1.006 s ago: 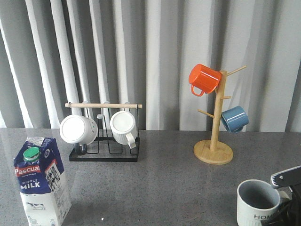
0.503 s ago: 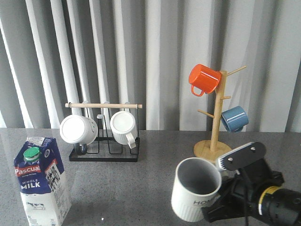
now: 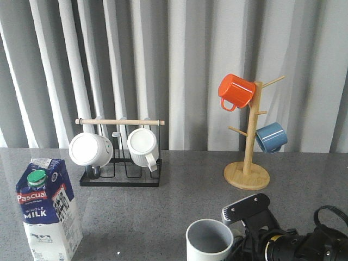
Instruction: Place milk next to cup
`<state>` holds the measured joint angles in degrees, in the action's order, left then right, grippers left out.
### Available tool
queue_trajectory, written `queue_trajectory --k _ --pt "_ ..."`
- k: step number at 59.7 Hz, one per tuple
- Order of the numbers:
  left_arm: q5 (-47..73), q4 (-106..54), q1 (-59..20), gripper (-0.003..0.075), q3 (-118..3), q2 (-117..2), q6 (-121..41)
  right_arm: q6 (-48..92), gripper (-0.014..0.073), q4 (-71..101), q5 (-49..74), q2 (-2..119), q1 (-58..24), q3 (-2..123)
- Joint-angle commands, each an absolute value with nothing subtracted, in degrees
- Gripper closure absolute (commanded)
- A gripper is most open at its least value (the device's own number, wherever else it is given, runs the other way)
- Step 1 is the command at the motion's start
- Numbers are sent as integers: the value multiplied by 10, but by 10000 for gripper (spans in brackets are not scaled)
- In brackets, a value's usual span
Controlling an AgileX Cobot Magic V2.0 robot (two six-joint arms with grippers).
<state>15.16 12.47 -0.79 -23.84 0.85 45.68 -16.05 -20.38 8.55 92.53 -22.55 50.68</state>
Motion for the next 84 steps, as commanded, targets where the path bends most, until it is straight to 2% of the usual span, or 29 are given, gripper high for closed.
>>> queue_trajectory --k 1,14,20,31,43,49,53,59,66,73,84 --pt "116 127 -6 302 -254 12 457 -156 470 -202 61 902 -227 527" --pt "117 127 -6 302 -254 12 457 -156 245 -202 104 902 -227 527" --pt "118 127 -6 302 -254 12 457 -156 175 -202 123 892 -227 527" --pt "118 127 -6 302 -254 12 457 -156 155 -202 157 833 -226 527" --pt "119 127 -6 302 -254 12 457 -149 160 -202 276 709 -226 527" --pt "119 127 -6 302 -254 12 457 -123 197 -182 335 625 -226 527" --pt "117 127 -6 302 -254 12 457 -90 256 -158 370 571 -226 525" --pt "117 127 -6 302 -254 12 457 -30 400 -106 428 484 -226 525" --pt "116 127 -6 302 -254 12 457 28 610 -64 481 385 -226 525" --pt "116 127 -6 302 -254 12 457 27 603 -58 489 300 -226 496" --pt "123 124 -6 302 -276 -29 431 17 601 -54 452 220 -226 361"
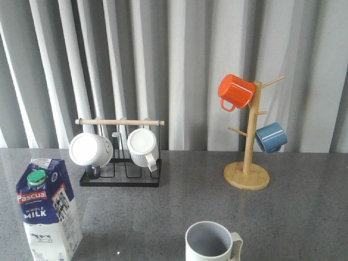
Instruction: Place milk next to cup
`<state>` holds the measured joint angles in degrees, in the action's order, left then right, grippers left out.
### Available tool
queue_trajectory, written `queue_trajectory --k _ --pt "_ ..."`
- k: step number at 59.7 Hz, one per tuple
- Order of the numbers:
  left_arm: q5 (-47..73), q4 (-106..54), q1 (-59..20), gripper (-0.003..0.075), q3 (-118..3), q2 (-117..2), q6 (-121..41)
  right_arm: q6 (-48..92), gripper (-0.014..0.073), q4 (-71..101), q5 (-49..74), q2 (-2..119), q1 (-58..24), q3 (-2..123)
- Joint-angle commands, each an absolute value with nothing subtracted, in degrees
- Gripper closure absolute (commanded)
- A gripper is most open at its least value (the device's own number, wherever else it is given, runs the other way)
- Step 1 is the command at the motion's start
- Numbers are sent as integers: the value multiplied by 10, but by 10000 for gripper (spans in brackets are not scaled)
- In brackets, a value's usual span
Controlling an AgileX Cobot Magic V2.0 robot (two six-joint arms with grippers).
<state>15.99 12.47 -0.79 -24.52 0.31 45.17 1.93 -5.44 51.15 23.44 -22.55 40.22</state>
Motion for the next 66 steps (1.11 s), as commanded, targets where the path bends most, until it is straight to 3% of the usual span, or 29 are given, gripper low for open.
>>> queue_trajectory --k 1,12,23,43,66 --pt "125 119 -6 302 -285 -42 414 15 601 -52 446 217 -226 352" --pt "175 12 -24 301 -384 -156 171 -16 601 -46 378 206 -226 260" --pt "301 -87 -40 271 -521 -288 -50 -25 599 -46 360 206 -226 235" --pt "461 -71 -40 88 -717 -435 -114 -24 600 -46 359 206 -226 235" --pt "472 -56 -40 134 -730 -451 -122 -24 600 -46 358 206 -226 235"
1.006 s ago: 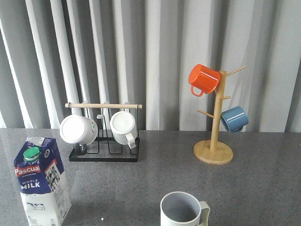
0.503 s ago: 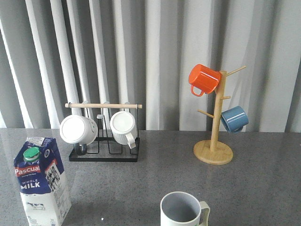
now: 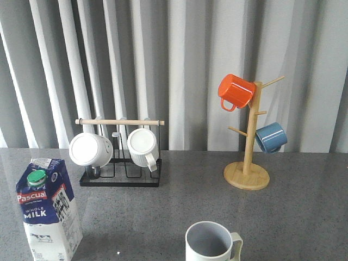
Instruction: Place milk next to cup
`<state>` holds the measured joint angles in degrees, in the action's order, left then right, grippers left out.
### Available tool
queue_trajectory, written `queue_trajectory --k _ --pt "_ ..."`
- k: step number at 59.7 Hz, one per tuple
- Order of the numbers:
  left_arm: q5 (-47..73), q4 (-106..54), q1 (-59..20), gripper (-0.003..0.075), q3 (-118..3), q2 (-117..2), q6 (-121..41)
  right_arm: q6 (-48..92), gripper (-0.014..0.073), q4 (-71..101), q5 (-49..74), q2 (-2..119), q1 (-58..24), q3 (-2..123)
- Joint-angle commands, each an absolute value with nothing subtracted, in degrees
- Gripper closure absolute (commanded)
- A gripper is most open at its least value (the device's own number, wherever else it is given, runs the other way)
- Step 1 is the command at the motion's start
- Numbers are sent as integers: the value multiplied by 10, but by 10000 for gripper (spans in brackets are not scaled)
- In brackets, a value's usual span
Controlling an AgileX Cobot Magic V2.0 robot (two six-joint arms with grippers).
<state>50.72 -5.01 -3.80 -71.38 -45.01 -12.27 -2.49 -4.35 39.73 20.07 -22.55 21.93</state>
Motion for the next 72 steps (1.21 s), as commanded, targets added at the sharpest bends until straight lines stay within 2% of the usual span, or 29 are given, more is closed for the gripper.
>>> queue_trajectory --k 1,20,49,72 --pt "472 -58 -40 139 -730 -451 -122 -24 600 -46 358 206 -226 235" --pt "475 -112 -40 202 -758 -495 -92 -24 600 -46 358 206 -226 235" --pt "546 -102 -40 202 -963 -750 -80 -24 600 -44 357 206 -226 234" --pt "563 -91 -40 202 -973 -835 -46 -24 600 -44 358 206 -226 234"
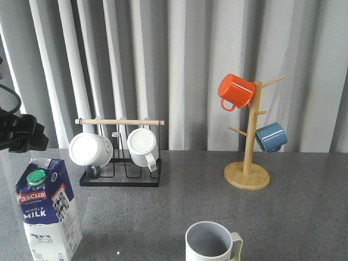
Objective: Place milk next to cup
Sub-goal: 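Lower the left gripper onto the milk carton top and grasp it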
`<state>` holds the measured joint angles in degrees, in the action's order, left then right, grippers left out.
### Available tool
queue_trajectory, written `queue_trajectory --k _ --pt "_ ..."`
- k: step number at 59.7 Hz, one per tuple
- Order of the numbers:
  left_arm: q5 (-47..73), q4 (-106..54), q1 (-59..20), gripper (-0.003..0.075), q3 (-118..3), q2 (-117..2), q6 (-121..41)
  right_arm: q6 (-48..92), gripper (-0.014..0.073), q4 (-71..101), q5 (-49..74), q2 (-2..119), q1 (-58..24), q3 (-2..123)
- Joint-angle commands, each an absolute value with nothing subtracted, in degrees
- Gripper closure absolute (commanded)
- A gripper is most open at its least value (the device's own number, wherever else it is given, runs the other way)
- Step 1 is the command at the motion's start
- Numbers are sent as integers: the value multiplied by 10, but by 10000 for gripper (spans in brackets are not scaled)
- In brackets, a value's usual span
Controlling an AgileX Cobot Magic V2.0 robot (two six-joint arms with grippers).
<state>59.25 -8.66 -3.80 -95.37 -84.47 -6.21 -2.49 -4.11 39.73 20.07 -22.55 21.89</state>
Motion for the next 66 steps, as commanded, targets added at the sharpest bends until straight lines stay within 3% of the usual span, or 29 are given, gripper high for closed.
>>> queue_trajectory --k 1,66 --pt "562 -91 -40 202 -973 -838 -46 -24 600 -44 358 206 -226 234" --pt "604 -81 -39 202 -973 -931 -36 -24 600 -44 358 206 -226 232"
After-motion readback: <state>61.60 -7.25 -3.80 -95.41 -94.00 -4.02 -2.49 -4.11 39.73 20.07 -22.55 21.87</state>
